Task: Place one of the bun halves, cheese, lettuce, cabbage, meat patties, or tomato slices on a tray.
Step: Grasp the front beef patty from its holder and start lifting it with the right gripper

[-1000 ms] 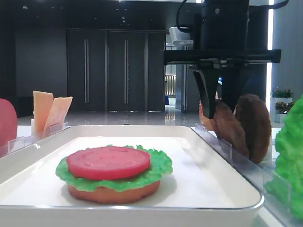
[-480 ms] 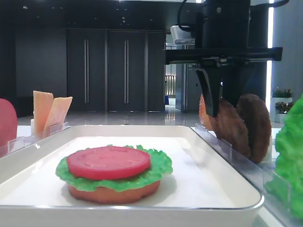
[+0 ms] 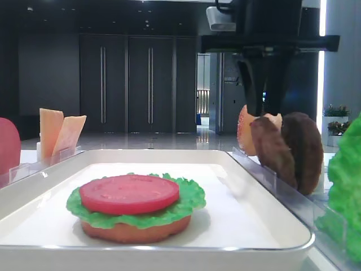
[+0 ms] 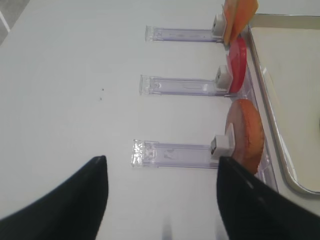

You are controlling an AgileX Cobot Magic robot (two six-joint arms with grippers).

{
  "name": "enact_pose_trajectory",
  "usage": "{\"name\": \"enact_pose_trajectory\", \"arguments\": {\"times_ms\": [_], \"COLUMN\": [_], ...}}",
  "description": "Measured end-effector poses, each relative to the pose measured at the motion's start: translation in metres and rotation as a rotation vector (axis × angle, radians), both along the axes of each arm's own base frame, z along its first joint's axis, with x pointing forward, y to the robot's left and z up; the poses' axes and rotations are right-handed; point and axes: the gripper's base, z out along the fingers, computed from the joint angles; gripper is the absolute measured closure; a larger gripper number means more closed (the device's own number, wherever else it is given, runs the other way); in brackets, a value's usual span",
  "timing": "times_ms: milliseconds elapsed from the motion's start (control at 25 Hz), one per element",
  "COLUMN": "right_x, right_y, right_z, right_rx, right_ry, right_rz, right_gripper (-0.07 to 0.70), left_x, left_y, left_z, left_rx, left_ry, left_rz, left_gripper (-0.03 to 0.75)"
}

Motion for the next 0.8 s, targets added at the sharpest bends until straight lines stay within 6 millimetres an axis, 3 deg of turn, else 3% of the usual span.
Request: {"name": "enact_pose_trajectory", "arguments": {"times_ms": [160,800], "right_x": [-0.0032,-0.0055], "right_y": [-0.0022,0.0013], "right_z": [0.0130,0.0103], "right_rx": [0.020,0.049], "right_ry": [-0.030,0.005], "right_rz": [0.000,0.017], "right_gripper": [0.470,0.470], "left_x": [0.0000,0.0000], "left_y": [0.0000,0.0000], "left_z": [0.0000,0.0000], "left_rx": [0.000,0.000], "left_ry": [0.000,0.000], "left_rz": [0.000,0.000], "left_gripper": [0.198,0.198]}}
